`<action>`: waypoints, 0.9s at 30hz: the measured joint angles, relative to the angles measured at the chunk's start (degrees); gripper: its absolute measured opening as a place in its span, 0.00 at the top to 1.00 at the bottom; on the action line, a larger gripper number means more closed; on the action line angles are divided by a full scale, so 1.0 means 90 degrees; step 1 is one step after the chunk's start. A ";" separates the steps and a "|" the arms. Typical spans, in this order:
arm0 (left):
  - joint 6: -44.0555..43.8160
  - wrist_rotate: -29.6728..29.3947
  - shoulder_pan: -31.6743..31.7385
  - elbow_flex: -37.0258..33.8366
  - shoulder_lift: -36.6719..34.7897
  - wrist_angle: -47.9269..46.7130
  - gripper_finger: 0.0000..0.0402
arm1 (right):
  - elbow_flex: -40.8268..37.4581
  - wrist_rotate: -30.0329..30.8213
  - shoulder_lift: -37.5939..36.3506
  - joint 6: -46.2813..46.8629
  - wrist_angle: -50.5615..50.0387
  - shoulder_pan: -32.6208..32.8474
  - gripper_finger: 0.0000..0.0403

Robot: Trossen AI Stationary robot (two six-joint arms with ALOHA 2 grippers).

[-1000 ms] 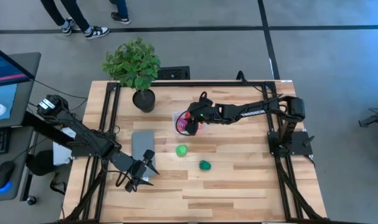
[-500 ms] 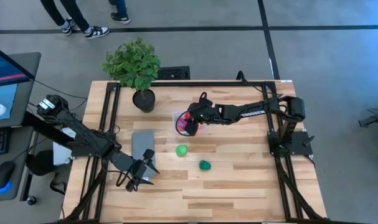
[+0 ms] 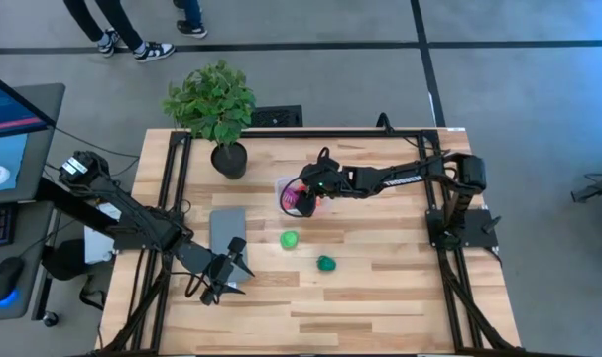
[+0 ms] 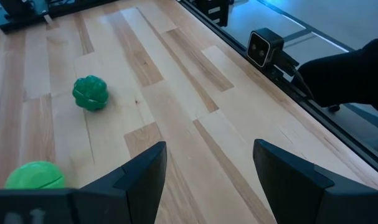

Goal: Pick and placing Produce into tupperware
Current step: Put the big strawberry into the transparent container, then put the bell pepper into the transparent container

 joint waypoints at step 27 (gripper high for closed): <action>-0.0056 0.0000 0.0000 0.0002 0.0000 -0.0054 0.43 | 0.0002 0.1290 -0.1593 -0.0004 -0.1774 0.1545 0.19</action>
